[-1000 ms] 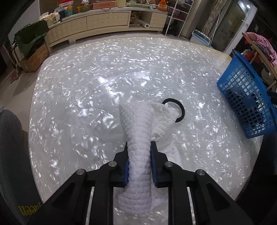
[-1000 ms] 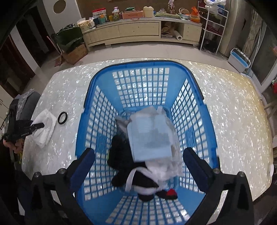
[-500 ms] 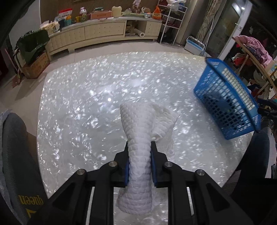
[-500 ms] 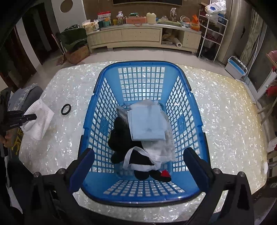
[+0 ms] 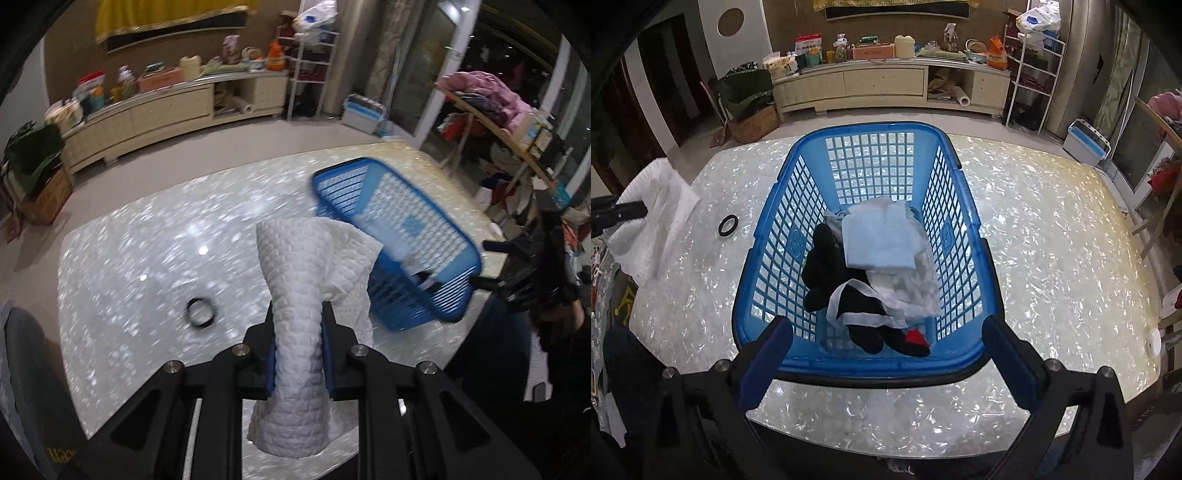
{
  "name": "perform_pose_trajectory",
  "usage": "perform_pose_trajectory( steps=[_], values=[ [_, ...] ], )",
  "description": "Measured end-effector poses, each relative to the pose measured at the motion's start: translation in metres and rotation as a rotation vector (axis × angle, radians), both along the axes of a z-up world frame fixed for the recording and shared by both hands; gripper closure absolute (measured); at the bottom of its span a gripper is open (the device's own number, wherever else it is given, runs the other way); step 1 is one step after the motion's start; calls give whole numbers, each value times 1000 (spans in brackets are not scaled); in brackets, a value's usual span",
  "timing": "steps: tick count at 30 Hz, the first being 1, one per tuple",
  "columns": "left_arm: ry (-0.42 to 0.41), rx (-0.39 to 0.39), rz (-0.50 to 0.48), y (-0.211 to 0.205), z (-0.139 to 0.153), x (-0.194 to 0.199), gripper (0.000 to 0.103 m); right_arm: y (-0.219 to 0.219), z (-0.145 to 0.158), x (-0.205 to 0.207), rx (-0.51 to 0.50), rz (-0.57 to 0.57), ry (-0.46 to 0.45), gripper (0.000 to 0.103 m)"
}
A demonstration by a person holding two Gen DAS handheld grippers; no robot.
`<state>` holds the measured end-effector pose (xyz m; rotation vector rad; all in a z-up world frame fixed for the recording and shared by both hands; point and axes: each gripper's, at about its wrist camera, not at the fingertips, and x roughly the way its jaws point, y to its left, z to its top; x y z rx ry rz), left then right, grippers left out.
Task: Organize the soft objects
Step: 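Carry the white waffle towel with the left gripper into the basket and release it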
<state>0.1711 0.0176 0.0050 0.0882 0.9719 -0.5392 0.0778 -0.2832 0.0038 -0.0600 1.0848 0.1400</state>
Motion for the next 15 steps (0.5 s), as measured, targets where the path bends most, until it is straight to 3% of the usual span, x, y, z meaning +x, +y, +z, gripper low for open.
perform_pose_trajectory(
  steps=[15],
  values=[
    [-27,-21,-166,-126,38,19,85,-35,-6,-2,75,-42,-18,0]
  ],
)
